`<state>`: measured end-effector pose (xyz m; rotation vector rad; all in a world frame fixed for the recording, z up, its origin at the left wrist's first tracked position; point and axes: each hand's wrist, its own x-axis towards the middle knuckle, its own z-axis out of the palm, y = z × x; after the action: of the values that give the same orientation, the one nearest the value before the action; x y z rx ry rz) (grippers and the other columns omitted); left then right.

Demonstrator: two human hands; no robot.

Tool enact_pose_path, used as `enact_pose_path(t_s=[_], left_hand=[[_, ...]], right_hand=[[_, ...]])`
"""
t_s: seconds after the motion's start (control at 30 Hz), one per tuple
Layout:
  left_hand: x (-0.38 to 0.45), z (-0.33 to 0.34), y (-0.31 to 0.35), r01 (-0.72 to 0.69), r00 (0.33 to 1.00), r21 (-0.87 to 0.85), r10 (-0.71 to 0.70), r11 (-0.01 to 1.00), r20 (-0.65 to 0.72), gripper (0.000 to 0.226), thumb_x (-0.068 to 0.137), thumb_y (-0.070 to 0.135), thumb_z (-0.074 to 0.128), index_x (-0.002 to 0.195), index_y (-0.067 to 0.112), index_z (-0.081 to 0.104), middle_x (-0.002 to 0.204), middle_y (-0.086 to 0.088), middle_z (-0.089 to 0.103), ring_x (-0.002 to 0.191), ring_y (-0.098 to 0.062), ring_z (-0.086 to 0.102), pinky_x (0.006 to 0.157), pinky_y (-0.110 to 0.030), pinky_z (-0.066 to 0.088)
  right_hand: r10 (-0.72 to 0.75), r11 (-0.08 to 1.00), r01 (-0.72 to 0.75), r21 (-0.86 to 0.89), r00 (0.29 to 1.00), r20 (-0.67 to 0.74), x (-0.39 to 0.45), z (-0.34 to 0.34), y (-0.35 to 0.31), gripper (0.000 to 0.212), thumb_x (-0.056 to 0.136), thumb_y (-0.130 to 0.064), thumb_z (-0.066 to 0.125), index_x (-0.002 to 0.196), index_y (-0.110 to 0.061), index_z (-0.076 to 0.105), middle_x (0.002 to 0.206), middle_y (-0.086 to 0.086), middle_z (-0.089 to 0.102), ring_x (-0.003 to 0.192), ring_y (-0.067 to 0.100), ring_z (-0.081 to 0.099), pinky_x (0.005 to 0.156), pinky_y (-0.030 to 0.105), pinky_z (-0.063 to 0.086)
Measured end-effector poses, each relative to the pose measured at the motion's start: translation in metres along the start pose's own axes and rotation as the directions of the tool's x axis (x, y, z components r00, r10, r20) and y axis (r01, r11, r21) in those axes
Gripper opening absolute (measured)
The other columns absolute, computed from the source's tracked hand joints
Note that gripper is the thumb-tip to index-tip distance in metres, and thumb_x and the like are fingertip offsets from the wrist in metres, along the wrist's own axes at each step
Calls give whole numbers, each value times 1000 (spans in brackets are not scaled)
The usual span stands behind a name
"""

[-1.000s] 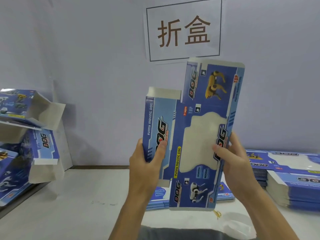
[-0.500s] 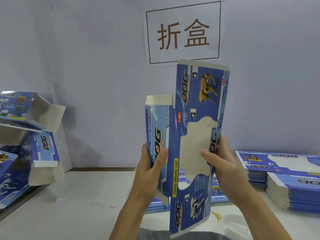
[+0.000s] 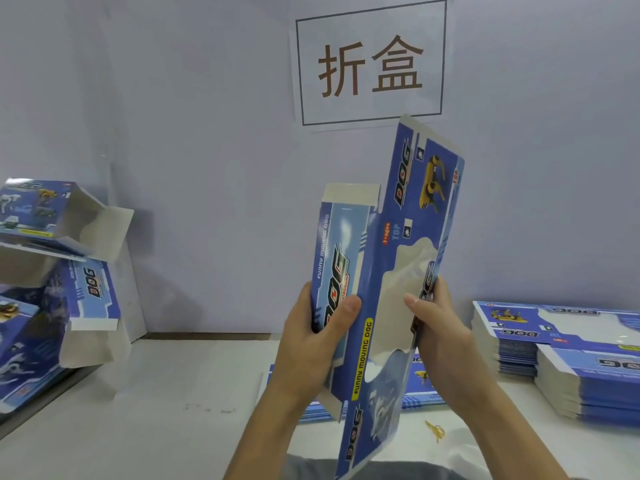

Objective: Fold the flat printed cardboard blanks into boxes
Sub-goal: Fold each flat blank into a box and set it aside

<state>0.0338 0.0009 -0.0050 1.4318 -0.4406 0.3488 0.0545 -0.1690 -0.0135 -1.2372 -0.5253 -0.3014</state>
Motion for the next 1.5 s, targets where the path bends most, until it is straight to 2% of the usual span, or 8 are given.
enact_pose_path(t_s=[0.23, 0.5, 0.7, 0.93, 1.1, 1.3, 1.4, 1.5], left_hand=[[8, -15, -9, 60, 986, -1, -59, 998, -156, 58, 61, 59, 69, 108, 26, 62, 104, 3, 76, 95, -19, 74, 62, -23, 59], [10, -23, -10, 43, 983, 54, -33, 998, -182, 30, 81, 48, 55, 110, 47, 47, 97, 22, 69, 91, -2, 71, 56, -17, 55], [4, -4, -6, 43, 991, 245, -11, 969, -131, 75, 59, 71, 73, 119, 36, 45, 109, 16, 67, 94, -1, 70, 70, -18, 58], [5, 10, -17, 19, 962, 386, 88, 922, -257, 59, 76, 43, 83, 121, 33, 46, 111, 14, 69, 98, -6, 69, 84, -26, 60], [6, 5, -16, 48, 883, 464, 179, 885, -433, 71, 72, 55, 77, 128, 25, 45, 117, 7, 66, 100, -16, 69, 64, -4, 52], [4, 5, -9, 75, 767, 714, 417, 696, -487, 92, 76, 57, 73, 145, 14, 30, 122, -3, 53, 104, -24, 61, 78, -43, 58], [-1, 23, -16, 67, 806, 836, 465, 545, -368, 93, 82, 54, 72, 147, 6, 28, 128, -11, 53, 109, -27, 58, 83, -42, 55], [-5, 33, -20, 43, 844, 903, 468, 428, -263, 88, 82, 60, 56, 145, 1, 39, 131, -16, 56, 112, -29, 61, 86, -40, 56]], right_hand=[[29, 999, -28, 28, 998, -56, 2, -11, 1, 58, 84, -32, 56, 140, -38, 43, 119, -1, 70, 106, 22, 71, 71, 34, 59], [-21, 994, 0, -109, 981, -192, 1, -6, -1, 51, 93, -27, 62, 141, -35, 48, 130, -4, 64, 120, 22, 62, 99, 55, 51], [-60, 983, 45, -178, 995, -78, -3, 5, 2, 59, 92, -25, 65, 144, -38, 43, 125, -14, 67, 111, 9, 67, 75, 25, 59], [-67, 972, 45, -230, 994, -89, -3, 14, 10, 59, 100, -13, 53, 150, -38, 33, 123, -33, 62, 108, -11, 61, 71, 6, 50], [-62, 918, -4, -397, 986, -153, -6, 29, 4, 61, 100, -26, 55, 153, -40, 28, 147, -21, 41, 132, 0, 43, 77, 2, 46], [-226, 834, 166, -526, 973, -51, -13, 58, -8, 55, 96, -37, 60, 146, -38, 37, 135, -33, 41, 120, -25, 37, 88, -6, 32], [-150, 900, 134, -416, 989, -4, -14, 66, -14, 65, 83, -57, 57, 143, -46, 36, 137, -31, 48, 127, -15, 42, 95, 6, 42], [-91, 953, 76, -294, 995, -38, -13, 65, -18, 83, 77, -64, 68, 148, -37, 35, 115, -37, 60, 104, -23, 55, 74, 2, 47]])
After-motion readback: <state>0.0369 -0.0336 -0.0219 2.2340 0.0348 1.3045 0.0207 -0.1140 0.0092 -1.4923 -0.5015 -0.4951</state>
